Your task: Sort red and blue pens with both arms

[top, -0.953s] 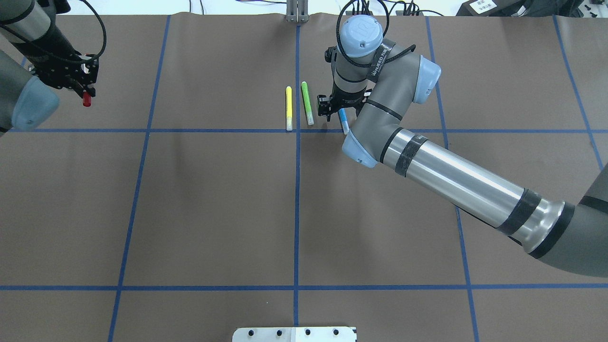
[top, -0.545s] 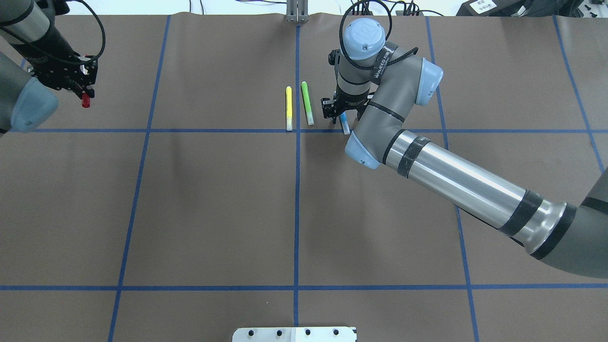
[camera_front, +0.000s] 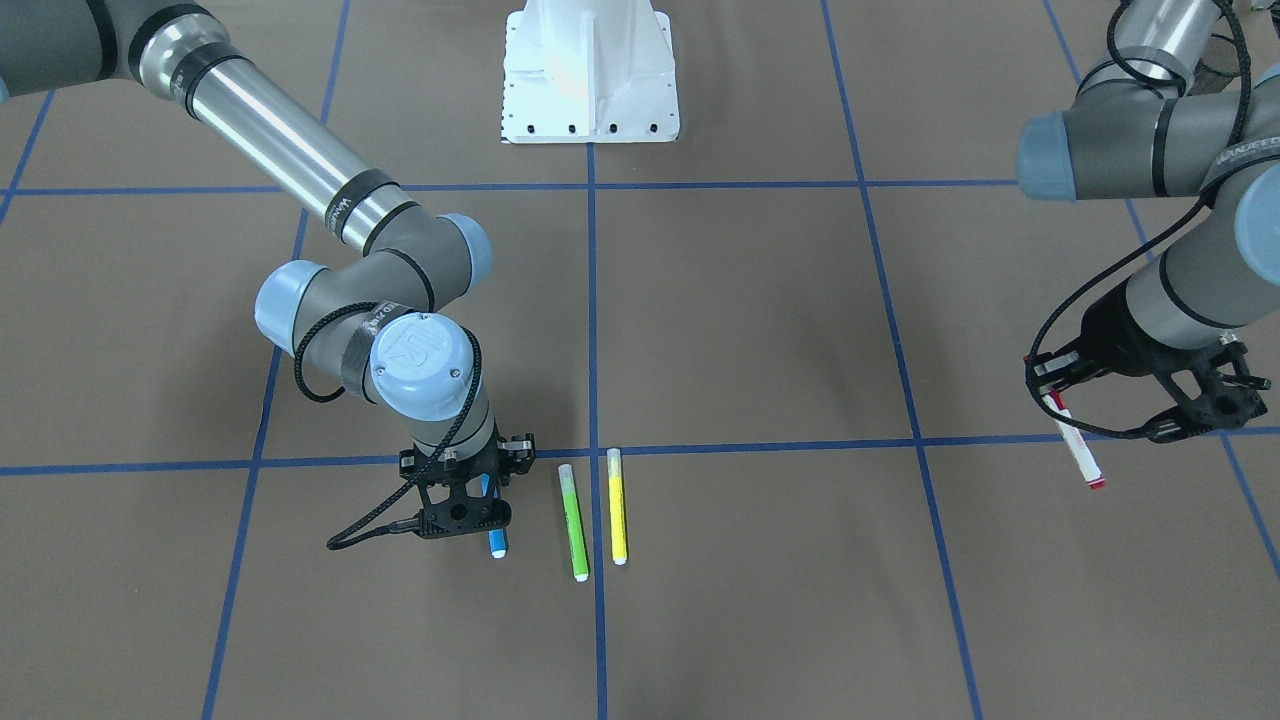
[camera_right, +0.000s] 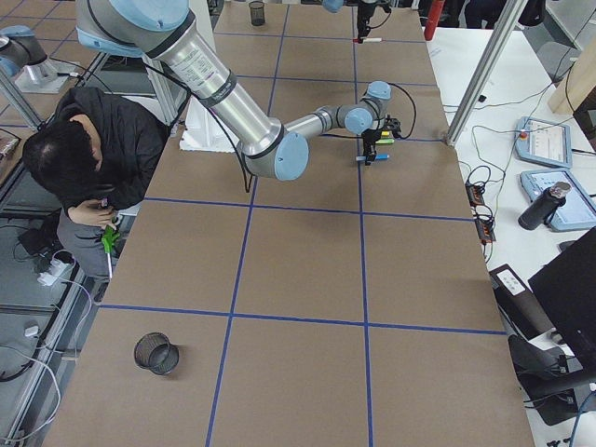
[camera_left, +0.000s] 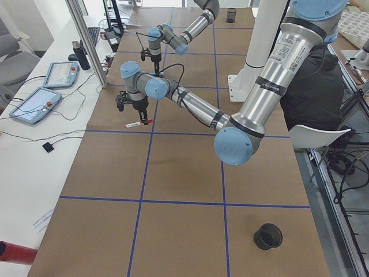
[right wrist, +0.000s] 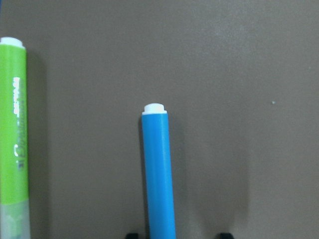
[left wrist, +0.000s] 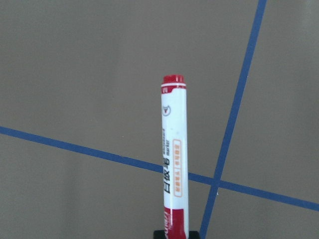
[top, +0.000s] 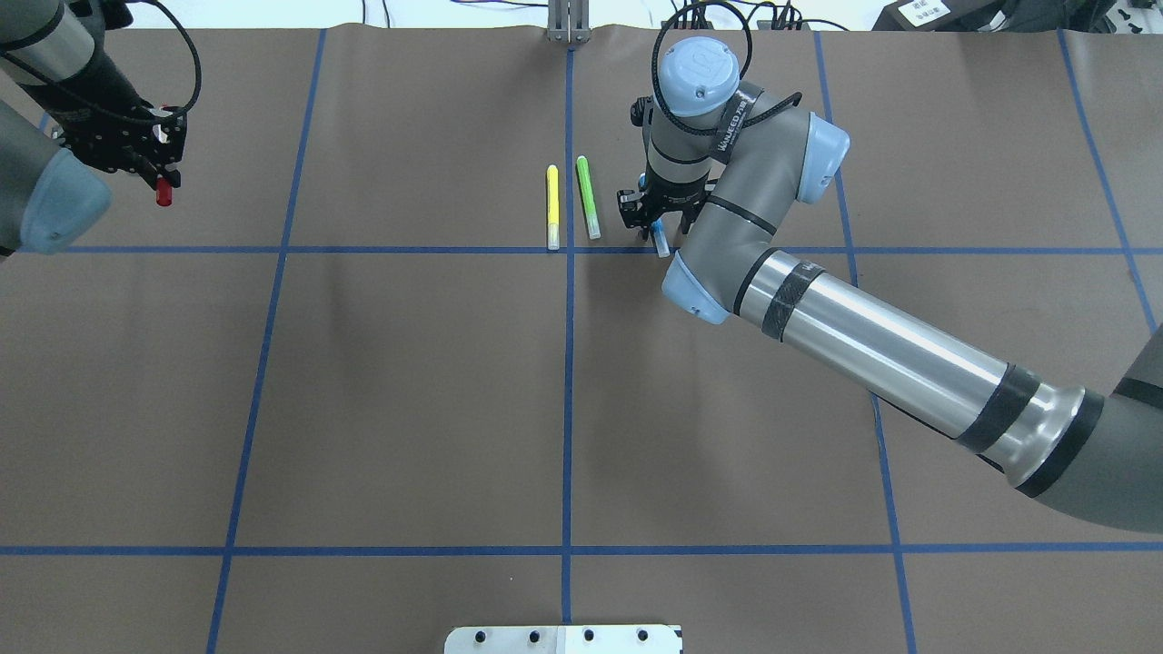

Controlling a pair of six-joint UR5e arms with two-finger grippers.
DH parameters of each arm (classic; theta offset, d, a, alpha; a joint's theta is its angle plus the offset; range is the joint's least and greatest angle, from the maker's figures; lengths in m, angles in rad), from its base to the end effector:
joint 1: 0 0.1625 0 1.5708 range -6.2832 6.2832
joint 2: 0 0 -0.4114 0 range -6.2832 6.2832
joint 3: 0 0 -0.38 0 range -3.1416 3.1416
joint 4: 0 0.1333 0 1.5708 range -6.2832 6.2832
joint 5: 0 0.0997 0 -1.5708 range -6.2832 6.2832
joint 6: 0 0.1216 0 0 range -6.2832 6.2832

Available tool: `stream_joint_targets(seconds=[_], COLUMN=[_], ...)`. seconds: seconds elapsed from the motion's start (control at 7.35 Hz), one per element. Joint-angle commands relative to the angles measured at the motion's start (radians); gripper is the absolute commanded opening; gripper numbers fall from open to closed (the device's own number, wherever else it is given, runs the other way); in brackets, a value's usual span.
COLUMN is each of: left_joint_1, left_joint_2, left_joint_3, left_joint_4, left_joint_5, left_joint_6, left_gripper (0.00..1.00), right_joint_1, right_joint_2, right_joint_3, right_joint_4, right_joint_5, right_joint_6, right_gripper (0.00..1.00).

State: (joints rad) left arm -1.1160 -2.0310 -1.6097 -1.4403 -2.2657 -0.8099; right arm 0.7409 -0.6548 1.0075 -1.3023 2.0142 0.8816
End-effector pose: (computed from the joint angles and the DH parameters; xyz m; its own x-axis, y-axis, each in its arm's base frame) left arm 0.2327 -0.6020 0.4004 0.7027 -0.2313 -0.6728 0.1438 0.9723 -0.1841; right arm -0.5561 -0.6187 0.3131 0.7336 -0.1074 0.6710 0.0532 0.9935 0.1009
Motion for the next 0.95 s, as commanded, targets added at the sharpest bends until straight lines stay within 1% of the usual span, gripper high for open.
stream_joint_targets(seconds=[0.0,0.27,0.54,0.68,0.82], left_joint_1=[0.001,0.001,-0.037,-0.053,-0.091], left_joint_2=[0.0,0.0,0.014,0.062,0.11], left_joint_3=[0.004,0.001,-0.015,-0.053,-0.068], left_joint_4=[0.0,0.0,0.004,0.008,0.029], left_joint_5=[-0.003,-0.003,-0.002,-0.003,-0.005], left_joint_6=[0.0,0.0,0.003,0.041,0.164], left_gripper=[0.0,0.0,0.0,0.0,0.0], right_joint_1=[0.0,0.011,0.043,0.052,0.066], right_joint_2=[-0.002,0.0,-0.018,-0.035,-0.046], right_joint_3=[0.005,0.032,0.097,0.126,0.143], right_joint_4=[0.0,0.0,-0.015,-0.017,-0.053], right_joint_5=[0.0,0.0,0.008,0.003,-0.012], right_joint_6=[0.007,-0.003,-0.006,-0.007,-0.01], right_gripper=[0.0,0.0,0.0,0.0,0.0])
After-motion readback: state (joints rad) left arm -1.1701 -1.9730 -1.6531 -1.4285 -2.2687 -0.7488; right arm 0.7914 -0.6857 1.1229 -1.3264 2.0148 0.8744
